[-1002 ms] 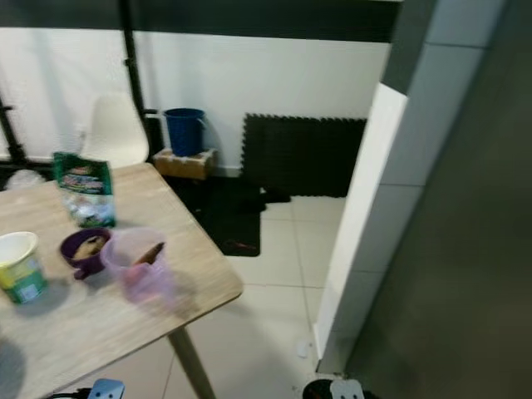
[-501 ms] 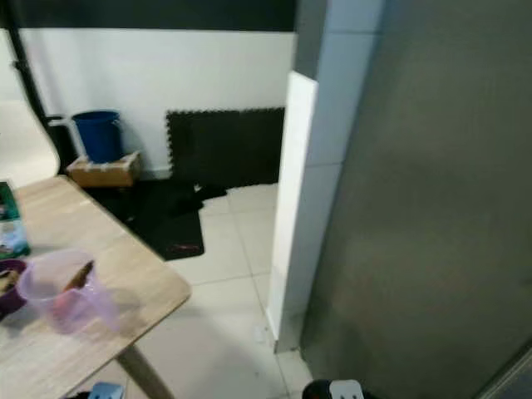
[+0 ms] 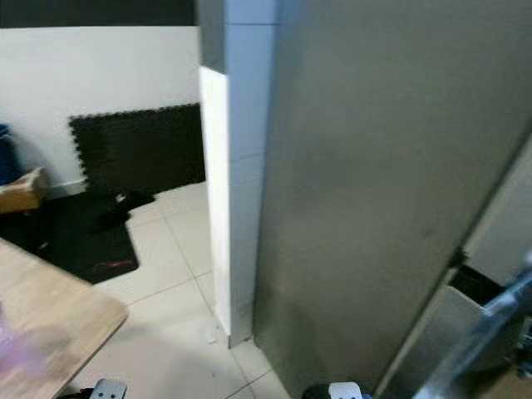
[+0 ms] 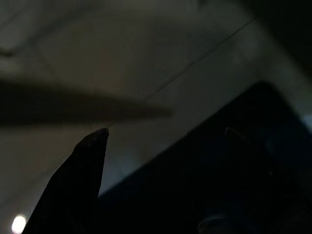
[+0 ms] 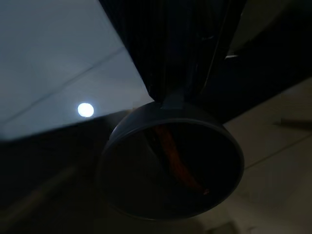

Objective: Restocking fridge

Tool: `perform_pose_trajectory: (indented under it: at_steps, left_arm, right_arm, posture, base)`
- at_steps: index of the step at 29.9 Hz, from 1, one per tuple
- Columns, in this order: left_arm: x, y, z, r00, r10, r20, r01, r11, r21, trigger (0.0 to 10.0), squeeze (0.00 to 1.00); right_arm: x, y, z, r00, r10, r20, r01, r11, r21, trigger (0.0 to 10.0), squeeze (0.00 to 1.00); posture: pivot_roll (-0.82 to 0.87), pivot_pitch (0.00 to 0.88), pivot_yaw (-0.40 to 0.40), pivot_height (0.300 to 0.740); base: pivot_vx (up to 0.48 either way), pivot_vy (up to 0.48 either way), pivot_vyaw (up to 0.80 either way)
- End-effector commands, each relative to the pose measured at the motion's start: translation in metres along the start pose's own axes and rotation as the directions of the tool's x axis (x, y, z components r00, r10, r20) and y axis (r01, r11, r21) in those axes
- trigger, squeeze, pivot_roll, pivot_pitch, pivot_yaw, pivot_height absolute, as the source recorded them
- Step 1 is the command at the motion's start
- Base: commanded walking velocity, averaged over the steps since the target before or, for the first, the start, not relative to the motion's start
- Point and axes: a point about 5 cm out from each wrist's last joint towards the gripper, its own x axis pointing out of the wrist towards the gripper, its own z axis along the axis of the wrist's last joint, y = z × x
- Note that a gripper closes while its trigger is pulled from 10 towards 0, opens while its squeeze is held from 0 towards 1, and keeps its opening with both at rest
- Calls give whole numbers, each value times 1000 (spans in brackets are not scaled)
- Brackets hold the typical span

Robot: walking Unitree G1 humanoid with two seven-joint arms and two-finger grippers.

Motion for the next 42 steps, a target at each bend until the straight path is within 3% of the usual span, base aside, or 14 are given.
perform_pose_trajectory:
  at_steps: [1,36,42]
  left_arm:
    - [-3,3,-13,999,3,-45,-3,1000,9,10000,0]
    - [-2,-1,-7,1000,-9,-14,9,1000,22,10000,0]
    - [-1,-1,-3,1000,6,8,-6,1000,3,10000,0]
  right_arm:
    - [-1,3,-6,1000,1,-16,-1,1000,12,10000,0]
    - [-1,-2,-4,1000,-14,-7,14,1000,17,10000,0]
    - [-2,-5,0,1000,-14,25,14,1000,10,10000,0]
  posture:
    - [-16,80,4,740]
    - [-33,77,5,740]
    - [-33,72,4,740]
  base:
    - [0,0,-800]
    - [0,0,-800]
    - [0,0,-165]
